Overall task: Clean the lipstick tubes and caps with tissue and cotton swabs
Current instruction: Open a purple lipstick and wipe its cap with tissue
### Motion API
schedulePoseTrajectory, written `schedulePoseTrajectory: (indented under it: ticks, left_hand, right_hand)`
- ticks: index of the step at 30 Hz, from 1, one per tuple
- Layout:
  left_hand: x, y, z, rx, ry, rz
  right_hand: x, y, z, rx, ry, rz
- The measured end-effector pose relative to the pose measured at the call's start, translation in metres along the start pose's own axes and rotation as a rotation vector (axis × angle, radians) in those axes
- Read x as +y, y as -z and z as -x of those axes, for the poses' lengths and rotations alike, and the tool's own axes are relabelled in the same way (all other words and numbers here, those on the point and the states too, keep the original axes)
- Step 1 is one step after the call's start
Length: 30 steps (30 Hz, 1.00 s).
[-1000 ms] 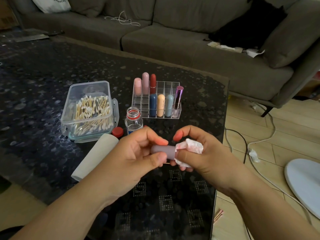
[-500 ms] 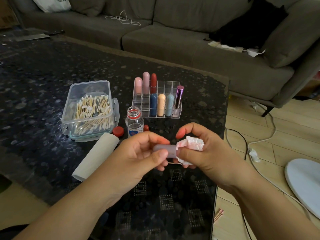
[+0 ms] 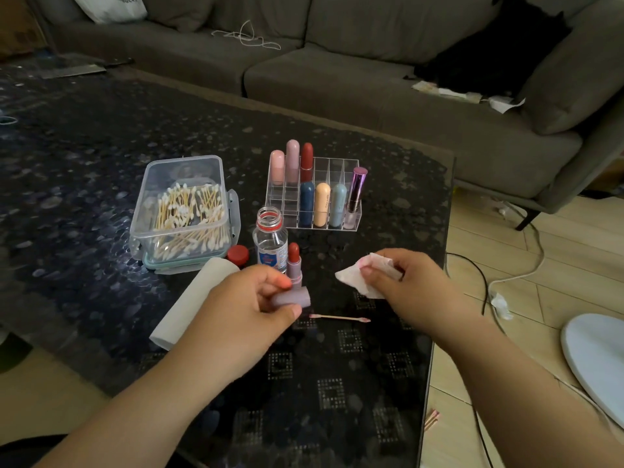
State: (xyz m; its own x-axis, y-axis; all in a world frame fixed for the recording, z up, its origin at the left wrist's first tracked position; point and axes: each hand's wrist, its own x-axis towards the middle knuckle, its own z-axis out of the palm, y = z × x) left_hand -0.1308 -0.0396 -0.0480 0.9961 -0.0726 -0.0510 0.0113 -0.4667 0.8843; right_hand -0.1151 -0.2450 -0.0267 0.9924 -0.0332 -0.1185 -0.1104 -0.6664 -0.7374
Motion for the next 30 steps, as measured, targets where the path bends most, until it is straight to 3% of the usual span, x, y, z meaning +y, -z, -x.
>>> schedulePoseTrajectory:
  ticks: [4,7,10,13,15,18,25,30]
  left_hand:
    - [-0.001,0.002,0.004,0.022,-0.091,-0.226]
    - [0.000,0.003,0.005,0.025,-0.167,-0.355]
    - [-0.001,0.005,0.003,0.044,-0.224,-0.448]
    - [-0.003,0.006,0.002,0.038,-0.253,-0.543]
    - [-0.005,0.006,0.001,0.028,-0.270,-0.600]
    - [-0.006,0.004,-0.001,0.005,-0.270,-0.678]
    - [-0.010,0.001,-0.005,0.043,-0.233,-0.688]
    - [-0.010,0.001,-0.010,0.196,-0.216,-0.555]
  right_hand:
    - [0.003,-0.013,-0.011,-0.002,0.023,0.142]
    - [0.005,-0.022,-0.016,0.125,0.015,0.340]
    - [-0.002,-0.019,-0.009,0.224,0.173,0.445]
    - [-0.009,-0.016,0.003,0.065,0.407,0.512]
    - [-0.007,-0.019,0.008,-0.081,0.442,0.592]
    - [-0.003,-0.024,0.007,-0.151,0.416,0.691]
    - [-0.003,-0.028,0.003,-0.130,0.412,0.694]
    - [-0.008,-0.017,0.005,-0.057,0.384,0.458]
